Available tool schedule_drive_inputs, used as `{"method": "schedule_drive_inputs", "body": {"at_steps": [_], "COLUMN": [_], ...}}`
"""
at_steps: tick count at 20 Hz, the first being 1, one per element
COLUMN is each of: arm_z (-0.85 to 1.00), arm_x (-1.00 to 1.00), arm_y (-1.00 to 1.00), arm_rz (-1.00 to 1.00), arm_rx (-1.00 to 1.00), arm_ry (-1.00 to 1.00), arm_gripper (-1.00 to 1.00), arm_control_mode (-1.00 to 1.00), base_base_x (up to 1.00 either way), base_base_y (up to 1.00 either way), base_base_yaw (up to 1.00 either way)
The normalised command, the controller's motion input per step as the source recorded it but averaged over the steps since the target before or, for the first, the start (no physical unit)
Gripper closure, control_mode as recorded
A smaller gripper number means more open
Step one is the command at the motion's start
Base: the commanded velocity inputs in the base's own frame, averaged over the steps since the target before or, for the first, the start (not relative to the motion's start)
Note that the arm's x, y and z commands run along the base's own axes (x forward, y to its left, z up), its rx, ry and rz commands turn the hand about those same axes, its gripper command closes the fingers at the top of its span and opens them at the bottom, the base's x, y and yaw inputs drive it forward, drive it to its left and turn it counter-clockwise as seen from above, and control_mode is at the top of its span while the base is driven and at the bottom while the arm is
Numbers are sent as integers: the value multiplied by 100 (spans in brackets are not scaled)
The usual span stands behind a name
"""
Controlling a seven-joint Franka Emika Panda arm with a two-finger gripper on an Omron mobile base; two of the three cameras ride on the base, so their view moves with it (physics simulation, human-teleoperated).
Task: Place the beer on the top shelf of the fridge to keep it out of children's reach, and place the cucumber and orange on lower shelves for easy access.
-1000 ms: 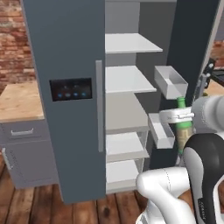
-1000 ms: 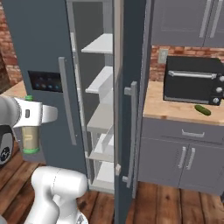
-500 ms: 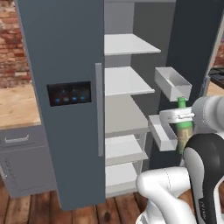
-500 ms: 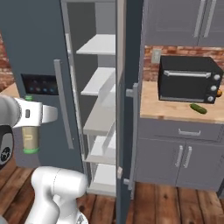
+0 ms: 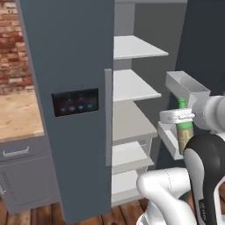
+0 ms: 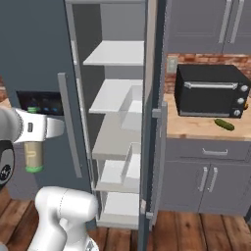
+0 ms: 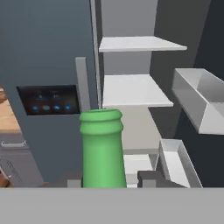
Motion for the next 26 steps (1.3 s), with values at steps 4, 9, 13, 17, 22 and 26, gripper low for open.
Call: {"method": "schedule_drive_inputs", "body": {"at_steps": [4, 9, 13, 17, 22, 26], "arm_z": [0, 0, 0, 0, 0, 0], "arm_x": [0, 0, 0, 0, 0, 0], "arm_y": [0, 0, 0, 0, 0, 0], "arm_rz": [0, 0, 0, 0, 0, 0], "arm_rx": [0, 0, 0, 0, 0, 0], "arm_ry": [0, 0, 0, 0, 0, 0], "arm_gripper": [100, 100, 100, 100, 100, 100], "arm_control_mode": [100, 100, 100, 100, 100, 100], "base_base_x": [47, 49, 46, 42, 37, 32], "base_base_y": [17, 10, 16, 14, 1, 0], "base_base_yaw": [-16, -15, -14, -13, -8, -2]}}
